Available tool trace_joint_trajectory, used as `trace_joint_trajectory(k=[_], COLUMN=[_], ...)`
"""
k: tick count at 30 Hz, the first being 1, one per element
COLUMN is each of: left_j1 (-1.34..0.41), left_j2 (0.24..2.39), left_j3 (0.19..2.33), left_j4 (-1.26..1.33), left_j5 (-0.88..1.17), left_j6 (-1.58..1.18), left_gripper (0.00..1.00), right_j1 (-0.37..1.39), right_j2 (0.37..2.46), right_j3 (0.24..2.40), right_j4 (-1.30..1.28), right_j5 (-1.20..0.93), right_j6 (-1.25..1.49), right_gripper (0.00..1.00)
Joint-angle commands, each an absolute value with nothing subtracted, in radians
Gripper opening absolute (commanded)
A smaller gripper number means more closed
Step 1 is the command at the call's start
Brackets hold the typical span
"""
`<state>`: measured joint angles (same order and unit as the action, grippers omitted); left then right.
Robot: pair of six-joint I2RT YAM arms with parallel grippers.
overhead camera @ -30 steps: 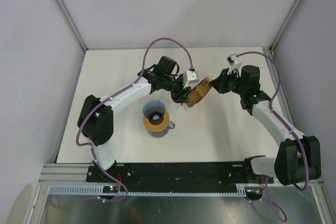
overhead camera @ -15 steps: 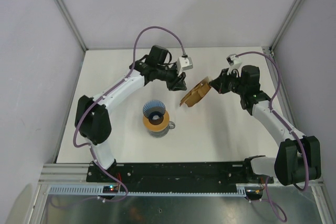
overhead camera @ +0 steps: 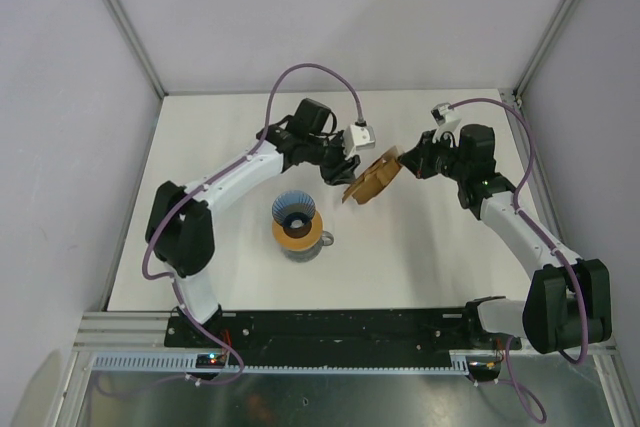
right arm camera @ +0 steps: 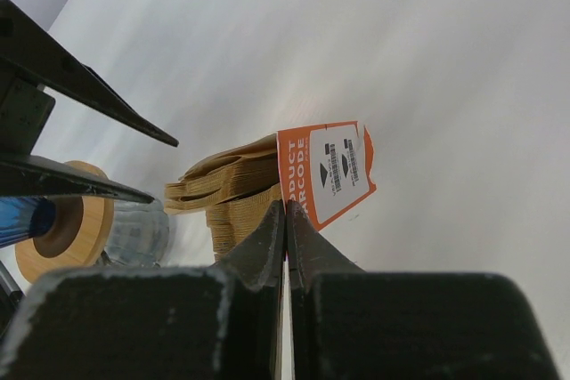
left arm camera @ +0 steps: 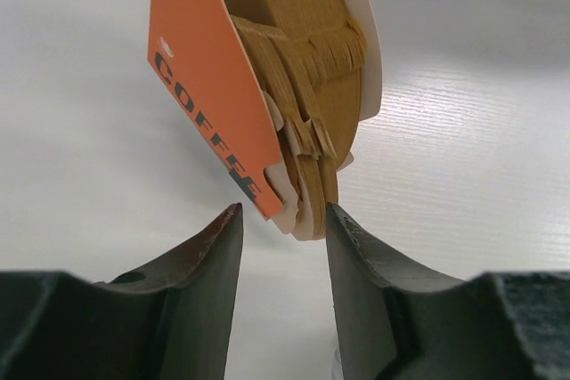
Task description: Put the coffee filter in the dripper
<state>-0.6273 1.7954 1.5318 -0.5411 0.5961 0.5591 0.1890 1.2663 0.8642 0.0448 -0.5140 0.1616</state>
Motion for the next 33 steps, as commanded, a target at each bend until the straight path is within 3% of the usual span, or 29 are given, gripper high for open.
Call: trace_joint_trajectory(k=[1, 33], left_j1=[-0.658, -0.598], left_j2=[1.793, 1.774], left_j3=[1.507, 1.555], left_j4=[-0.491, -0.498], left_j5=[0.564, 0.581], left_j6=[0.593, 0.582], left_gripper=[0.48, 0.52], right_j1=[0.196, 0.192], right_j2=[1.25, 1.238], right_j3=[0.871, 0.871], right_j4=[0.121, 0.118], right_j5=[-0.542, -0.551], right_j6=[0.17, 0.163], right_gripper=[0.0, 0.0])
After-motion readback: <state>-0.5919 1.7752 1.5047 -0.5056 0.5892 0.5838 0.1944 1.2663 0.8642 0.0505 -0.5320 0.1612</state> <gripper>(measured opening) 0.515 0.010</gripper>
